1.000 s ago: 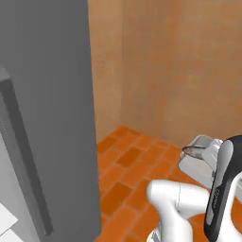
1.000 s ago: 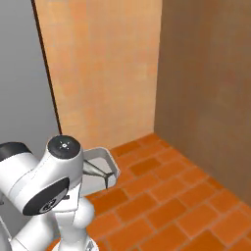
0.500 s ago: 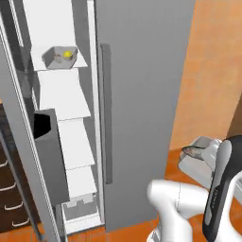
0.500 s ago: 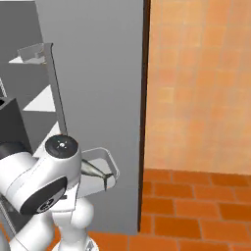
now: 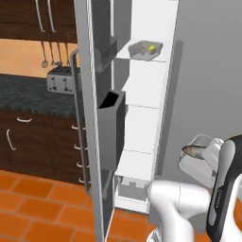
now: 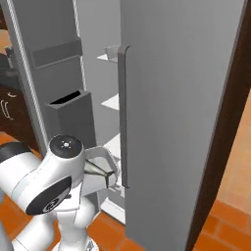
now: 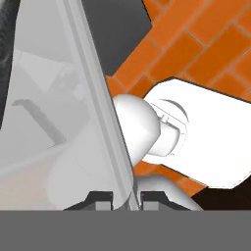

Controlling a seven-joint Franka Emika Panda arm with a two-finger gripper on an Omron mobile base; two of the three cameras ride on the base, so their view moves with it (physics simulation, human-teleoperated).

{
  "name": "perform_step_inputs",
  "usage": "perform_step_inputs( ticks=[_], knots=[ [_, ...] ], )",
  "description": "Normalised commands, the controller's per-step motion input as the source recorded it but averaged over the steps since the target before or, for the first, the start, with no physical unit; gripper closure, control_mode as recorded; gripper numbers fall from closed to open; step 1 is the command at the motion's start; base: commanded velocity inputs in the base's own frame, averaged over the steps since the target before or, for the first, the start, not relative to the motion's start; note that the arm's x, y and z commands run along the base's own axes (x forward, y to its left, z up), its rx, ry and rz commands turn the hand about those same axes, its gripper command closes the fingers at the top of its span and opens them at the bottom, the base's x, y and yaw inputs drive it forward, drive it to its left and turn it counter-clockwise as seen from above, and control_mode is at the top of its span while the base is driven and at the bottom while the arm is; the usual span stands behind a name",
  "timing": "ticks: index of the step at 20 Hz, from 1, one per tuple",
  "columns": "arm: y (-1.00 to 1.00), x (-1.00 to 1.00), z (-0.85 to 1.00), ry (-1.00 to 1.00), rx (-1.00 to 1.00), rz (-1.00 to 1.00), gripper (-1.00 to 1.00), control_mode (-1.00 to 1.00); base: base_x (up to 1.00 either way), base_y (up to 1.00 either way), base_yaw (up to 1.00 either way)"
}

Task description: Take the meat container that has the fish and place it on the second highest rack of the freezer. Then take the vegetable container that has the lemon and sweet potato and place it on the highest rack of the freezer.

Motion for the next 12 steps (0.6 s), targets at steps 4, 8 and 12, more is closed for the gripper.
perform_step_inputs(
  ticks=[4,8,12],
  knots=[
    [0.00,0.00,0.00,0.00,0.00,0.00,1.00,1.00,1.00,0.04,-0.11],
    [0.00,0.00,0.00,0.00,0.00,0.00,1.00,1.00,1.00,0.29,0.00],
    [0.00,0.00,0.00,0.00,0.00,0.00,1.00,1.00,0.33,0.57,0.05]
  ],
)
